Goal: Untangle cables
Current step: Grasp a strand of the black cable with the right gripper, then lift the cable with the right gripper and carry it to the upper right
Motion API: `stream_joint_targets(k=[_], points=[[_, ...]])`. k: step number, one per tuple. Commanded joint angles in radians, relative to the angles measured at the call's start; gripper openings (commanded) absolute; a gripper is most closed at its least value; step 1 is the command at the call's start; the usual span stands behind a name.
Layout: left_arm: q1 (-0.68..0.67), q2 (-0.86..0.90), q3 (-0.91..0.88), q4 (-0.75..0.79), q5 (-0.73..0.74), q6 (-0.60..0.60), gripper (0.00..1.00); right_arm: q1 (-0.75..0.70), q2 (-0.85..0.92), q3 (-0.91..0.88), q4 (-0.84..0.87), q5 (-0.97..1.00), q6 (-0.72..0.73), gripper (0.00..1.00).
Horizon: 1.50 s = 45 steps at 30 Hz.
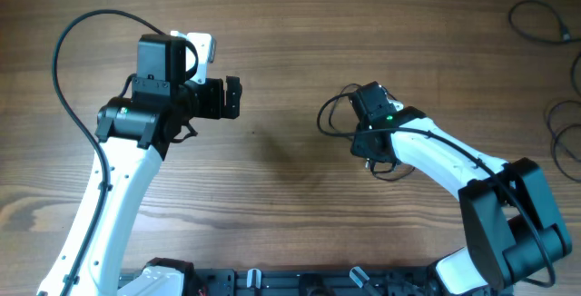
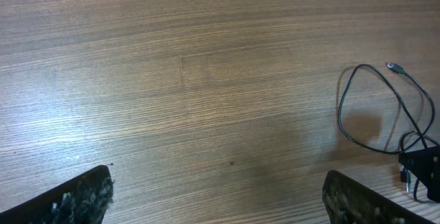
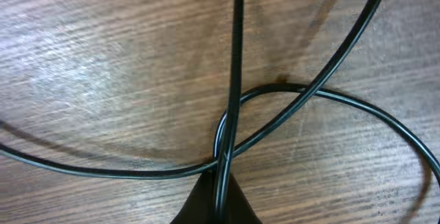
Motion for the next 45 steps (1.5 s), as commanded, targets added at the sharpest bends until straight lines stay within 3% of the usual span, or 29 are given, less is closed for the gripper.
stream_joint_targets(k=[1, 7, 15, 23, 28, 35, 45], points=[[-0.001, -0.009, 0.000, -0.001, 0.013, 0.001, 1.00, 0.000, 0.018, 0.000, 0.002, 0.003, -0.025, 0.04], [-0.001, -0.009, 0.000, -0.001, 0.013, 0.001, 1.00, 0.000, -0.081, 0.008, -0.025, 0.060, -0.055, 0.04], [-0.001, -0.009, 0.000, 0.000, 0.013, 0.000, 1.00, -0.002, -0.286, 0.008, -0.209, 0.208, -0.055, 0.04], [-0.001, -0.009, 0.000, -0.006, 0.013, 0.000, 1.00, -0.014, -0.372, 0.018, -0.231, 0.261, -0.078, 0.04], [-0.001, -0.009, 0.000, -0.007, 0.013, 0.000, 1.00, -0.089, -0.373, 0.076, -0.253, 0.274, -0.140, 0.04], [-0.001, -0.009, 0.000, -0.019, 0.013, -0.003, 1.00, -0.212, -0.378, 0.290, -0.280, 0.304, -0.220, 0.04], [-0.001, -0.009, 0.000, -0.035, 0.013, -0.003, 1.00, -0.553, -0.378, 0.428, -0.278, 0.315, -0.262, 0.04]])
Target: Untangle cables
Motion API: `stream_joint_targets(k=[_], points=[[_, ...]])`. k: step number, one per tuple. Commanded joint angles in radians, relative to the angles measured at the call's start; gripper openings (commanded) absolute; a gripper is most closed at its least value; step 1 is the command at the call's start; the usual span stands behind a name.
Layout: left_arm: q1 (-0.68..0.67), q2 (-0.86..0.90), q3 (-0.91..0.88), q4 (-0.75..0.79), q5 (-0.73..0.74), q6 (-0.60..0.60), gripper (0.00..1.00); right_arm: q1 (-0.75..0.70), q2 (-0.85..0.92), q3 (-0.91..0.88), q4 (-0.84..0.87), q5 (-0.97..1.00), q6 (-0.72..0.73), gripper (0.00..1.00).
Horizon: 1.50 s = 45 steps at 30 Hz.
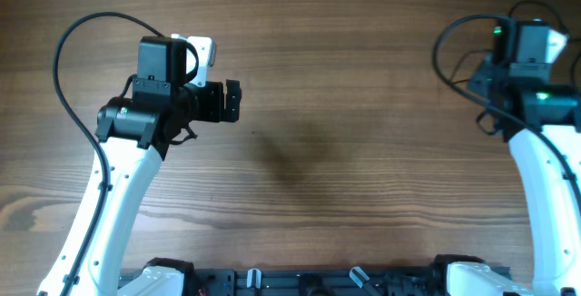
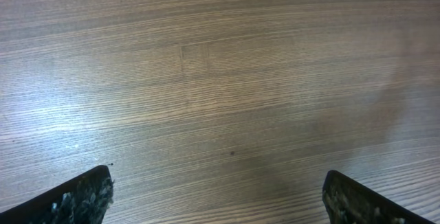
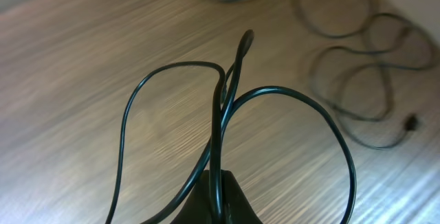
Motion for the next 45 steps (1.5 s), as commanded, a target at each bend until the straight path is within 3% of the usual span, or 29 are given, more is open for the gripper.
stream_joint_targets(k=[1, 16, 22, 26, 36, 45], points=[[-0.001, -0.009, 0.000, -0.001, 0.013, -0.003, 1.00, -0.112, -0.022, 0.037, 0.010, 0.017, -0.016, 0.04], [-0.001, -0.009, 0.000, -0.001, 0.021, -0.003, 1.00, -0.441, -0.022, 0.060, 0.080, 0.069, -0.012, 0.04], [-0.001, -0.009, 0.000, 0.042, 0.048, -0.004, 1.00, -0.669, -0.003, 0.060, 0.217, 0.101, -0.087, 0.04], [-0.001, -0.009, 0.000, 0.087, 0.092, -0.003, 1.00, -0.840, 0.117, 0.059, 0.206, 0.085, -0.083, 0.04], [-0.001, -0.009, 0.000, 0.090, 0.092, -0.003, 1.00, -1.097, 0.303, 0.058, 0.175, 0.017, -0.008, 0.04], [-0.001, -0.009, 0.000, 0.090, 0.092, -0.003, 1.00, -1.144, 0.499, 0.058, 0.221, -0.171, -0.046, 0.04]])
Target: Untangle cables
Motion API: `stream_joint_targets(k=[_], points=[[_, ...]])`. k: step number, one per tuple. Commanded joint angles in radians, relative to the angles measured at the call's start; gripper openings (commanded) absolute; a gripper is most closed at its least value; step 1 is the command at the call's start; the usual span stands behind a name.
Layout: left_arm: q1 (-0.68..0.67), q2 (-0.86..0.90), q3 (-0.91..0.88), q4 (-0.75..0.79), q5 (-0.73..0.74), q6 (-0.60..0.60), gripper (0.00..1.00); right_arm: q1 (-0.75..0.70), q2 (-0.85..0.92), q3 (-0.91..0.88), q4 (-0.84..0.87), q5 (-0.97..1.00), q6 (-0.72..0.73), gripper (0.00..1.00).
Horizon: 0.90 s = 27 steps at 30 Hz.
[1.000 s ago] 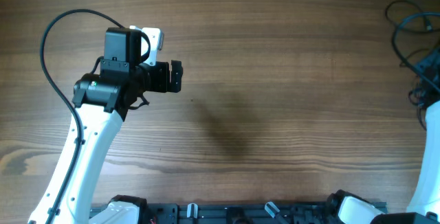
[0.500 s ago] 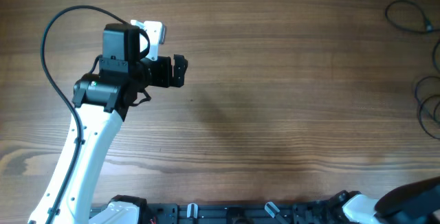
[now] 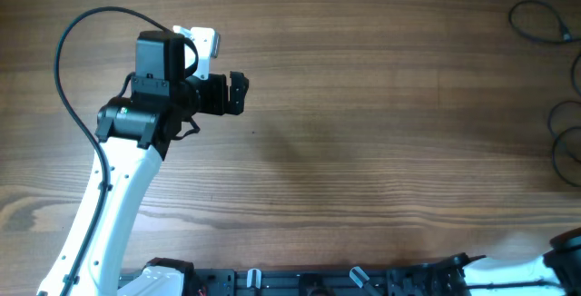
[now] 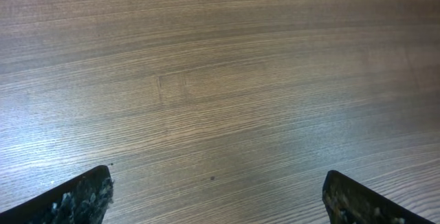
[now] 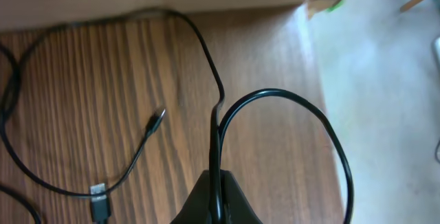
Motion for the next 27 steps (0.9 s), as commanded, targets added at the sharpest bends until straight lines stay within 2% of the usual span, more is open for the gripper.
stream_joint_targets(k=[1, 6, 11, 12, 13, 16, 22, 27], points=[[-0.001, -0.009, 0.000, 0.001, 0.016, -0.004, 1.00, 0.002, 0.092, 0.018, 0.021, -0.069, -0.014, 0.04], [-0.001, -0.009, 0.000, 0.004, 0.016, -0.003, 1.00, 0.002, 0.173, 0.018, 0.065, -0.203, -0.089, 0.04], [-0.001, -0.009, 0.000, 0.004, 0.016, -0.003, 1.00, 0.003, 0.178, 0.018, 0.087, -0.299, -0.129, 0.04], [-0.001, -0.009, 0.000, 0.004, 0.016, -0.003, 1.00, 0.002, 0.178, 0.021, 0.085, -0.320, -0.129, 0.71], [-0.001, -0.009, 0.000, 0.004, 0.016, -0.003, 1.00, 0.003, 0.177, 0.026, 0.079, -0.344, -0.129, 1.00], [-0.001, -0.009, 0.000, 0.004, 0.016, -0.003, 1.00, 0.012, 0.143, 0.049, 0.054, -0.358, -0.106, 1.00], [-0.001, -0.009, 0.000, 0.004, 0.014, -0.001, 1.00, 0.038, -0.035, 0.053, 0.028, -0.345, -0.051, 1.00], [-0.001, -0.009, 0.001, 0.042, -0.047, 0.005, 1.00, 0.163, -0.158, 0.053, -0.034, -0.332, -0.032, 1.00]])
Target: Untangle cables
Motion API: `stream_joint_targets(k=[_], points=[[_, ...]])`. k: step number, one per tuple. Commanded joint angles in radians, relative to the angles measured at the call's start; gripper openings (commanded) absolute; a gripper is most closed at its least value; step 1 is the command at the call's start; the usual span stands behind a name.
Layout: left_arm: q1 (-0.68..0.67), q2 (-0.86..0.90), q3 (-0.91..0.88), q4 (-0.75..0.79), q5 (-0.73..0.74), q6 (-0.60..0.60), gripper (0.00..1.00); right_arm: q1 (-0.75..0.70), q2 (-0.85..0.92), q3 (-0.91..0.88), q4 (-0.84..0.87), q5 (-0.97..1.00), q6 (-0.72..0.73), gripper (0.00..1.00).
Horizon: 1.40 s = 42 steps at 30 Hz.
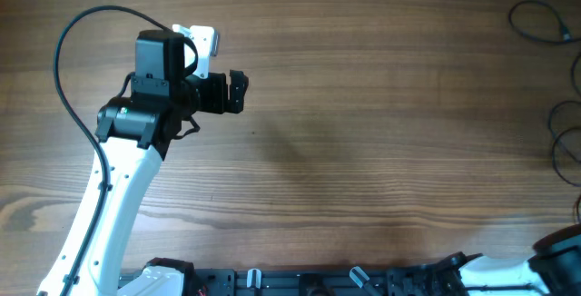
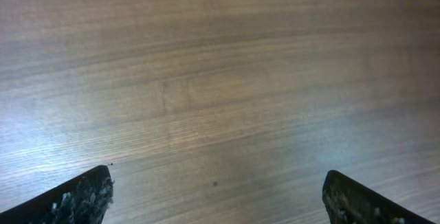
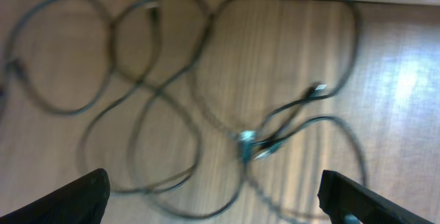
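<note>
Several thin black cables [image 3: 206, 93] lie in overlapping loops on the wood in the blurred right wrist view, with plug ends [image 3: 256, 141] near the middle. My right gripper [image 3: 216, 207] hangs open above them, holding nothing. From overhead only parts of the cables [image 1: 537, 19] show at the table's right edge, along with more loops [image 1: 565, 137]. The right arm [image 1: 558, 246] sits at the bottom right corner. My left gripper [image 1: 236, 92] is open over bare wood at the left; its fingers [image 2: 79, 196] hold nothing.
The wooden table [image 1: 363, 105] spreads between the arms. In the right wrist view a pale strip runs along the top, past the table's edge. The left arm's own black lead [image 1: 73, 33] arcs at the far left.
My right gripper was shut on a black cable by the table's right edge. It is now open, with no cable in it, and looks down on the loose loops. The left arm has not moved.
First my right gripper was shut on a black cable at mid-table. Then it held that cable up at the far right corner. After that it was at the near right edge, still shut on the cable. Now it is open over the cable loops.
</note>
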Motion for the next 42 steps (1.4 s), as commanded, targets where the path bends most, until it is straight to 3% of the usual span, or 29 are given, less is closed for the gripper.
stream_joint_targets(k=[1, 10, 20, 27, 34, 42], points=[[-0.001, -0.009, 0.001, 0.033, -0.047, -0.003, 1.00, 0.093, -0.088, 0.020, -0.018, 0.002, 0.018, 1.00], [-0.001, -0.011, 0.001, 0.044, -0.185, -0.064, 1.00, 0.592, -0.291, 0.019, -0.031, 0.084, -0.117, 1.00], [-0.001, -0.011, 0.001, 0.097, -0.229, -0.160, 1.00, 1.107, -0.271, 0.019, -0.122, 0.032, -0.148, 1.00], [-0.001, -0.009, 0.001, 0.160, -0.229, -0.160, 1.00, 1.195, -0.184, 0.015, -0.119, 0.027, -0.142, 1.00], [-0.002, 0.095, 0.001, 0.185, -0.228, -0.112, 1.00, 1.227, -0.126, 0.006, -0.141, -0.069, -0.245, 1.00], [-0.002, 0.156, 0.001, 0.185, -0.229, -0.108, 1.00, 1.311, -0.025, -0.034, -0.042, -0.020, -0.165, 1.00]])
